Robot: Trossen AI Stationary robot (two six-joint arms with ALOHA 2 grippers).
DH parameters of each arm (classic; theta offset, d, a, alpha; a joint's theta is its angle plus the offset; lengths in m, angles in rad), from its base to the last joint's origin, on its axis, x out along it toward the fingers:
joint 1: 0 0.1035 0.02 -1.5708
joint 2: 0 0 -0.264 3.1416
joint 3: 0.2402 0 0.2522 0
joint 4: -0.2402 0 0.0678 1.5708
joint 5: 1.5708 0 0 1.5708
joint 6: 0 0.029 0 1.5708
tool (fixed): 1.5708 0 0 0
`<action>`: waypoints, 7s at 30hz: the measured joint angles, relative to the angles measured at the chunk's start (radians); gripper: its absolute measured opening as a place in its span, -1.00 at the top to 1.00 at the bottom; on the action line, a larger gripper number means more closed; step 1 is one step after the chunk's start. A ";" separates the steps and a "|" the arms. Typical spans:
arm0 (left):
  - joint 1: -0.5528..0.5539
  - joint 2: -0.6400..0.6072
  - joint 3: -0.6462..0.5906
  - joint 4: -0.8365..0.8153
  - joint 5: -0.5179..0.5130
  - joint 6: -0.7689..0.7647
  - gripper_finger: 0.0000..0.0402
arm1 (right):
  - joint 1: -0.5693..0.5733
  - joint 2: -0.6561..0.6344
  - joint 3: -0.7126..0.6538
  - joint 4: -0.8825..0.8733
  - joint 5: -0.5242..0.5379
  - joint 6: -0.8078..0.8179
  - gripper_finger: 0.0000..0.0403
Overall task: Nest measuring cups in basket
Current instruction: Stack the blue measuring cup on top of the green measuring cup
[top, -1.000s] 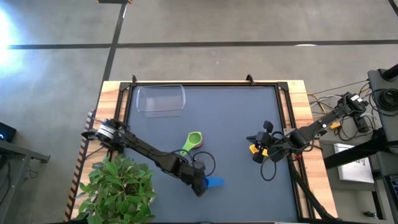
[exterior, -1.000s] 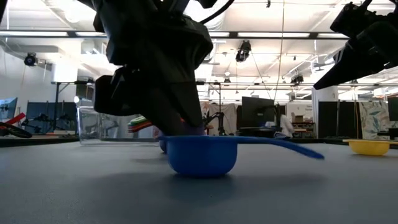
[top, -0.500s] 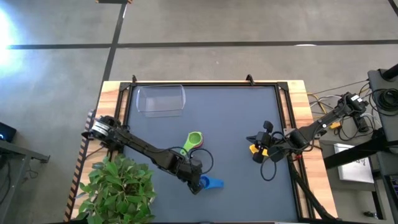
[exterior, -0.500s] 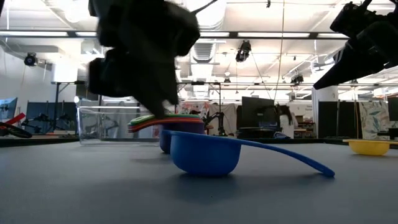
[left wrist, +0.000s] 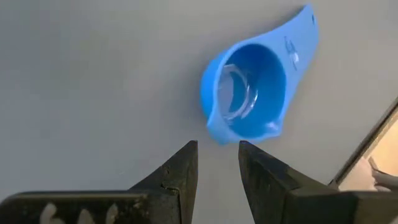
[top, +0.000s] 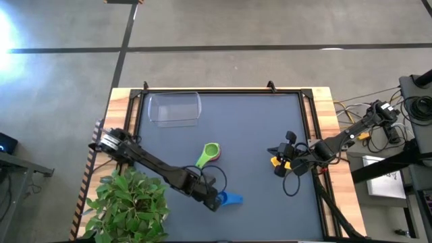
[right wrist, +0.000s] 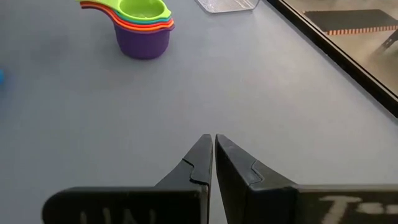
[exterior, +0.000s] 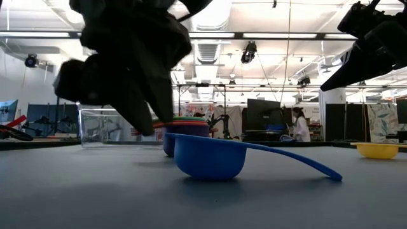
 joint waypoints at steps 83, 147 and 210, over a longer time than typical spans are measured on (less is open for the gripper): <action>0.013 0.113 0.114 -0.037 -0.108 0.002 -0.28 | 0.000 0.000 0.000 0.007 -0.005 0.014 0.96; 0.062 0.149 0.114 0.119 -0.205 0.084 -0.15 | 0.000 0.000 0.000 0.014 -0.005 0.011 0.96; 0.321 -0.076 0.428 -0.556 -0.127 1.019 1.00 | 0.000 0.000 0.000 -0.005 -0.005 -0.003 0.96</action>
